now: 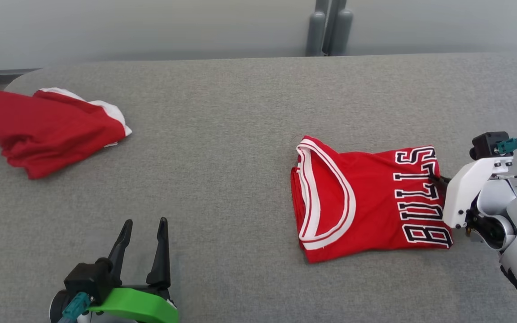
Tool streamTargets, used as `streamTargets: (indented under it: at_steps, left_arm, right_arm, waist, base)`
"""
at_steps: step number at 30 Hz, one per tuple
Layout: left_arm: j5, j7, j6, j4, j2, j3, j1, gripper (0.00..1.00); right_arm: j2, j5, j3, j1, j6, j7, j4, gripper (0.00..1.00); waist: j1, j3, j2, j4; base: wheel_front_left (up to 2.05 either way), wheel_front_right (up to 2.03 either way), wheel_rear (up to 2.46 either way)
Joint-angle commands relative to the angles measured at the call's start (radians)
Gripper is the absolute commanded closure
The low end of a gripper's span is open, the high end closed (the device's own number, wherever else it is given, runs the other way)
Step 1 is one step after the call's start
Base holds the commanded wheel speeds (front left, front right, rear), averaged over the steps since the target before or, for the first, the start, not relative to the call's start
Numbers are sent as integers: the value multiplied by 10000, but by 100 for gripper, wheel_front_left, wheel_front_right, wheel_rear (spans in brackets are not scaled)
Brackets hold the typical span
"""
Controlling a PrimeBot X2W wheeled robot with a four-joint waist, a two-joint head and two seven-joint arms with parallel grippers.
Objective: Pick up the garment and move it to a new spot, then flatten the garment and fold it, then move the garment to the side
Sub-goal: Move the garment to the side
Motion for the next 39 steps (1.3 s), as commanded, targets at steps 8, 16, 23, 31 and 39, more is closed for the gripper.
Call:
streamTargets:
  at_steps: [8,16,23,31,39]
  left_arm:
    - [290,47,-76,-189,114,-191,-605,0]
    - [568,216,-75,-335,318,-249,-1274,0]
    - [705,360,-90,-368,454,-321,-1706,0]
    - [719,445,-14,-455,631,-227,-1872,0]
    - [895,732,188,-966,1020,-134,-2030,0]
  right_arm:
    - [-439,-212,143,-1005,-17,-116,-68,100]
    - [-325,-377,105,-1935,-17,-283,9,100]
    - [-330,-441,-112,-2377,-17,-539,168,100]
    - [-244,-684,-302,-2757,-17,-950,473,100]
    - [-443,-1524,-1184,-3559,-17,-1892,1710,100]
  waist:
    - [0,406,0,-2043]
    - [0,1113,0,-3678]
    - [0,1527,0,-4215]
    - [0,1864,0,-4043]
    - [0,2435,0,-3336]
  base:
    - [0,0,0]
    - [0,0,0]
    - [0,0,0]
    - [0,0,0]
    - [0,0,0]
